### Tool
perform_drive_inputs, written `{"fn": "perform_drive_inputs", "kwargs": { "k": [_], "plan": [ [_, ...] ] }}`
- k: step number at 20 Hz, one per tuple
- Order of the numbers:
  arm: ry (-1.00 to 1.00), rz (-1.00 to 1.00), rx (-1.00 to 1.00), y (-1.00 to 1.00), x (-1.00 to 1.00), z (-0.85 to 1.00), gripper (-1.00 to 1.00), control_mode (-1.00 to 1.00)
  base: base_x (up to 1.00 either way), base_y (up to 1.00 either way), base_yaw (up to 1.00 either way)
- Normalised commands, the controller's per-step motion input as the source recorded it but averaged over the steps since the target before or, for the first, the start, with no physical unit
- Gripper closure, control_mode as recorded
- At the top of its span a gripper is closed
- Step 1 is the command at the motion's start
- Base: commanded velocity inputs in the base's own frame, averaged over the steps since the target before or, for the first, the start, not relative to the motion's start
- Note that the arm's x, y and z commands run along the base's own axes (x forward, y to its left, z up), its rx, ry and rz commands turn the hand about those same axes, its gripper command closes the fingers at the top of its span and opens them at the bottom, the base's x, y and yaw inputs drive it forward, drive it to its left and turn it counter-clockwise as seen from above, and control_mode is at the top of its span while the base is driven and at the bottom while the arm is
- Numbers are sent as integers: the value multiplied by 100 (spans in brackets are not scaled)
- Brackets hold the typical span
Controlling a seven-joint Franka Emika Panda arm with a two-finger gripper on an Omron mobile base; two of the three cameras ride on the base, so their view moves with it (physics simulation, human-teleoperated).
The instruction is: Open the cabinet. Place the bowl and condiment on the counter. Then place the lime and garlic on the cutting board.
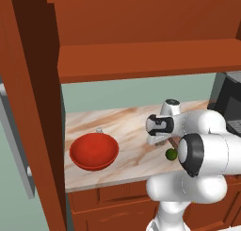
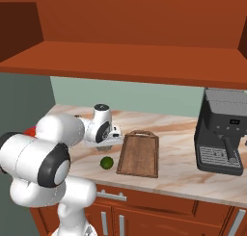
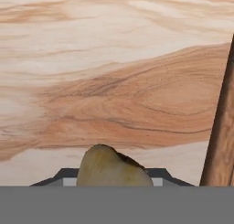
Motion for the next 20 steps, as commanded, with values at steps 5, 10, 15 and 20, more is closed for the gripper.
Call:
{"fn": "perform_drive_inputs", "kwargs": {
  "k": [5, 10, 15, 20],
  "plan": [
    [-6, -7, 0, -11, -15, 36, 100, -100, 0, 0, 0],
    [-7, -8, 0, -14, -3, 53, 100, -100, 0, 0, 0],
    [-2, -8, 0, -23, 0, 16, 100, -100, 0, 0, 0],
    [-1, -9, 0, -40, 0, 0, 100, -100, 0, 0, 0]
  ]
}}
